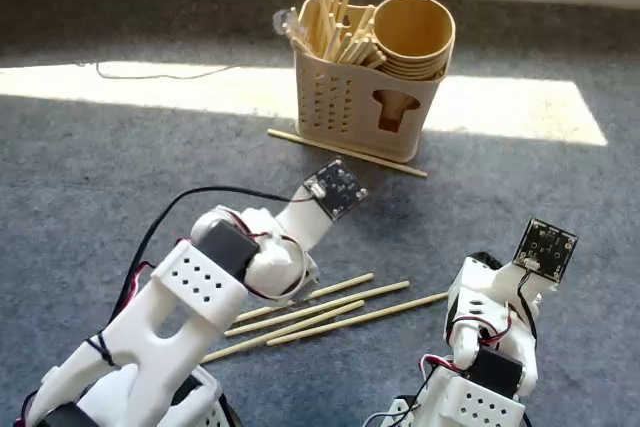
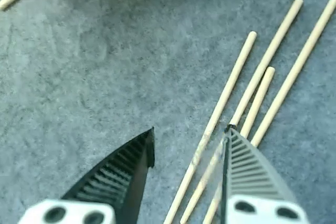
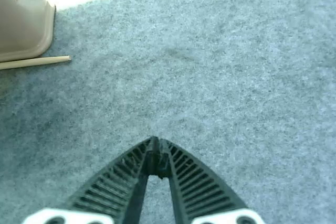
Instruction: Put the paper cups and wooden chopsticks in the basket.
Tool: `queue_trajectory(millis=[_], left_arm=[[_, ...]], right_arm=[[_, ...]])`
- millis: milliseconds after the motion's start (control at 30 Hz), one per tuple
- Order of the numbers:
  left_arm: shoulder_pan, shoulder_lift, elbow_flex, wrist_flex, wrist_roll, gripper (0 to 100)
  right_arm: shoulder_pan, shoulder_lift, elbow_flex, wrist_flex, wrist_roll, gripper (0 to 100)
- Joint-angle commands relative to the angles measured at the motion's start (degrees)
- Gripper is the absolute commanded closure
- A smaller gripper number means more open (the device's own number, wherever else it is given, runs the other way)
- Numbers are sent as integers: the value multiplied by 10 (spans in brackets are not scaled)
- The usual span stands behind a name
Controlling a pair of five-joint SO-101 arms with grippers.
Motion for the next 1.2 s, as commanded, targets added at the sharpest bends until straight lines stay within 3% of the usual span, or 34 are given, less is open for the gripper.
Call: queue_trajectory(millis=[0,200,633,1167], left_arm=[[32,-15,25,-40,-2,789],[38,-15,83,-109,0,790],[147,-15,121,-103,2,790],[111,-7,162,-155,1,831]], right_arm=[[6,-6,63,1,5,990],[6,-6,63,1,5,990],[6,-6,63,1,5,990],[6,-6,63,1,5,990]])
